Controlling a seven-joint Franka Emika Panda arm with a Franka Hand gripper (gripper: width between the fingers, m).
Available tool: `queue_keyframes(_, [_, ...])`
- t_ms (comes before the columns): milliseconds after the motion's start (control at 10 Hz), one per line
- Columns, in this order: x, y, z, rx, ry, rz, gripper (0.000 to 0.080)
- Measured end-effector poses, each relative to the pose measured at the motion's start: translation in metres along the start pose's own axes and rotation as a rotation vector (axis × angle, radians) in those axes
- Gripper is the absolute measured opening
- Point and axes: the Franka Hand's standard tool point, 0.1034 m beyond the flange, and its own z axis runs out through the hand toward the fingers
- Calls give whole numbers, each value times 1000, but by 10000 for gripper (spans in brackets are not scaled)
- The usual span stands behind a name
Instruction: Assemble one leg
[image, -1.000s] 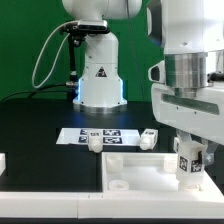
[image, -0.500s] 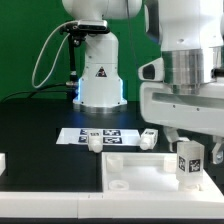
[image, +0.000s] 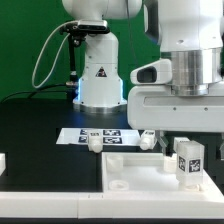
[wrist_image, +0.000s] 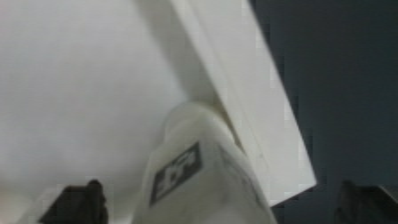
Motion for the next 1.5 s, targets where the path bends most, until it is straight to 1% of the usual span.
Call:
queue_keyframes(100, [6, -1, -5, -29, 19, -283, 648])
queue_keyframes(200, [8, -1, -5, -32, 22, -411, 648])
queue_keyframes(300, [7, -1, -4, -32, 21, -383, 648])
queue_keyframes(400, [7, -1, -4, -32, 21, -371, 525])
queue_keyframes(500, [7, -1, -4, -32, 21, -368, 384])
queue_keyframes(600, [7, 0, -4, -32, 22, -333, 285])
queue_keyframes(800, [8, 0, -4, -30, 28, -179, 285])
queue_keyframes(900, [8, 1, -3, -31, 39, -52, 285])
queue_keyframes(1100, [8, 3, -3, -24, 29, 322, 285])
queue_keyframes(1200, [9, 3, -3, -14, 26, 510, 285])
queue_keyframes(1400, [9, 6, -2, 20, -5, 850, 287])
queue_keyframes(1500, [9, 7, -2, 24, -10, 891, 287])
